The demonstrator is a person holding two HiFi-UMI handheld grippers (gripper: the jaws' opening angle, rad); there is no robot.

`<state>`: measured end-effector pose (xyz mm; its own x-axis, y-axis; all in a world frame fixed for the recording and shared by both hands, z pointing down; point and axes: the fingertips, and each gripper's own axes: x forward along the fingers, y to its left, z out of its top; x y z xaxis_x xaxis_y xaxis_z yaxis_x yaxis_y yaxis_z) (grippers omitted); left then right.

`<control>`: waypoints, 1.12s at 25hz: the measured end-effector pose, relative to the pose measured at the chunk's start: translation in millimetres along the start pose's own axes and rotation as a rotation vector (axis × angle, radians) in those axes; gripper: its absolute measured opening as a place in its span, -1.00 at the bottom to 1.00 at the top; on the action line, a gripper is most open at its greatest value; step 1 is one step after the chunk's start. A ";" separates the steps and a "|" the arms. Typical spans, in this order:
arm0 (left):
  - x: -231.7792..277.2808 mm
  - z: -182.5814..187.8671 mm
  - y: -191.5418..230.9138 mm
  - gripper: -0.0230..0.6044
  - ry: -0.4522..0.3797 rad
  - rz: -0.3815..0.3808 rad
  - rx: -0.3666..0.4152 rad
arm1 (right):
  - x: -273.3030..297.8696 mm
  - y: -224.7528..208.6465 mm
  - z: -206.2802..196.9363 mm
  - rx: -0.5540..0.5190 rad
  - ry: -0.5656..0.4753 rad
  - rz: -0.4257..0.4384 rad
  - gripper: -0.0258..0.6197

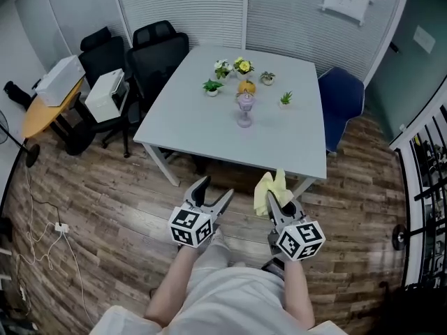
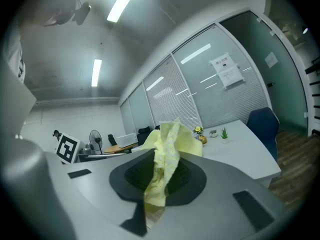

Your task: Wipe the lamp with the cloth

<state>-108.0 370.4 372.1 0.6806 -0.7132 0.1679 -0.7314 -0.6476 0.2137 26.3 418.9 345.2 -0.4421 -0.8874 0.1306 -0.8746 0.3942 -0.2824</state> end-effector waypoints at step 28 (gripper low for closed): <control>277.0 -32.5 152.2 0.16 0.236 0.017 0.015 | 256.0 -201.8 29.5 -0.112 0.238 0.001 -0.78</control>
<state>-29.4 83.0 482.4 0.6583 -0.6426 0.3920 -0.7422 -0.6412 0.1952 95.4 105.1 407.6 -0.4655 -0.8110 0.3544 -0.8850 0.4305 -0.1772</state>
